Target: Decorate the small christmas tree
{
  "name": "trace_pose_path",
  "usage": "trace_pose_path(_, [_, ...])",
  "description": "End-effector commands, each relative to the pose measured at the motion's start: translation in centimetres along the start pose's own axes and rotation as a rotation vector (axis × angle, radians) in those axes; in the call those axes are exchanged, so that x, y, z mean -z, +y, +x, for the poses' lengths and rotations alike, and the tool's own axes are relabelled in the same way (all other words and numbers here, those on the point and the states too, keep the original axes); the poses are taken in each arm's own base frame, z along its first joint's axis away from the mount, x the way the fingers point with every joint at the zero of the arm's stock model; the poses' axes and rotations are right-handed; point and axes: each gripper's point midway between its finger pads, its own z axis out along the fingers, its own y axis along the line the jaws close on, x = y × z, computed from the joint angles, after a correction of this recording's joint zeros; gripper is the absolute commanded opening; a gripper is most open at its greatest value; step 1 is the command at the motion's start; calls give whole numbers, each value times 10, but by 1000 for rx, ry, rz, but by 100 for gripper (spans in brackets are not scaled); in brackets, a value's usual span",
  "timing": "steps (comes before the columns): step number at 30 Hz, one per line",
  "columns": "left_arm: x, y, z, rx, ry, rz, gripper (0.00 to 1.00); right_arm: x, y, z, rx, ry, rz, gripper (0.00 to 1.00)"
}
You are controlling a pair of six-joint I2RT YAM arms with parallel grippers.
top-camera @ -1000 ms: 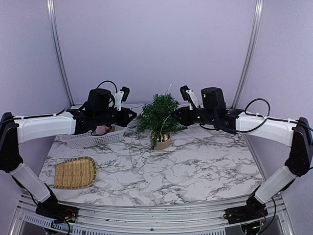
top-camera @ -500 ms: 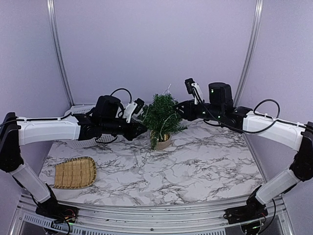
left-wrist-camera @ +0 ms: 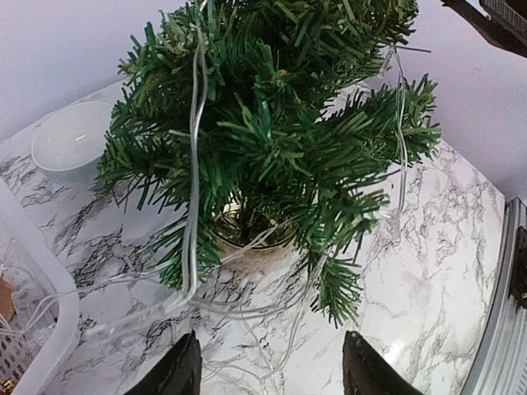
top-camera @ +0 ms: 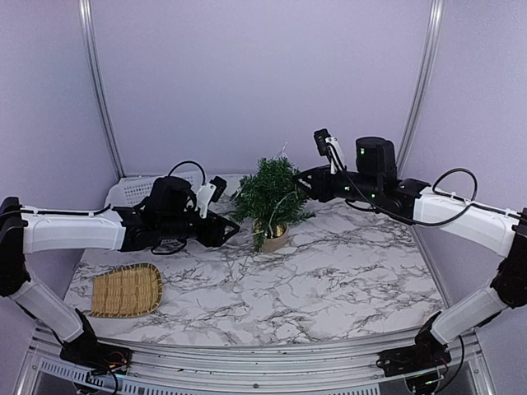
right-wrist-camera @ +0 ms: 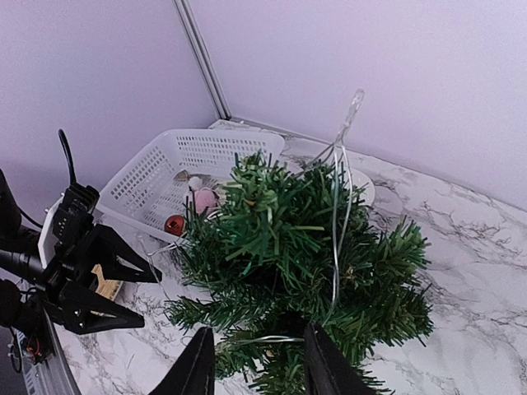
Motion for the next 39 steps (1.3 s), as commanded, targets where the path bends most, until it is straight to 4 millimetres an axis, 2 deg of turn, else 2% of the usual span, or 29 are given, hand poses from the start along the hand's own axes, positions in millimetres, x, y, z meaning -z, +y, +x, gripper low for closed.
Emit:
trace_pose_path(1, [23,14,-6,36,-92,-43,62,16,10,-18,25,-50,-31,36])
trace_pose_path(6, [41,27,17,62,-131,-63,68,21,14,-19,41,-54,-52,39])
trace_pose_path(8, [43,31,33,40,-119,-69,68,22,18,-18,48,-52,-68,40])
trace_pose_path(13, [33,25,76,-120,-23,-4,60,26,25,-17,64,-52,-106,41])
trace_pose_path(17, [27,31,91,-291,-8,-21,56,29,30,-18,73,-53,-127,42])
trace_pose_path(21, [12,35,101,-397,42,-20,55,31,32,-20,82,-58,-139,43])
trace_pose_path(24, [-5,37,110,-438,86,2,55,31,32,-14,77,-31,-140,43])
trace_pose_path(33, [-49,43,123,-522,157,29,61,33,33,-18,82,-28,-144,44])
trace_pose_path(39, [-64,52,130,-554,182,26,55,34,33,-20,80,-30,-140,44])
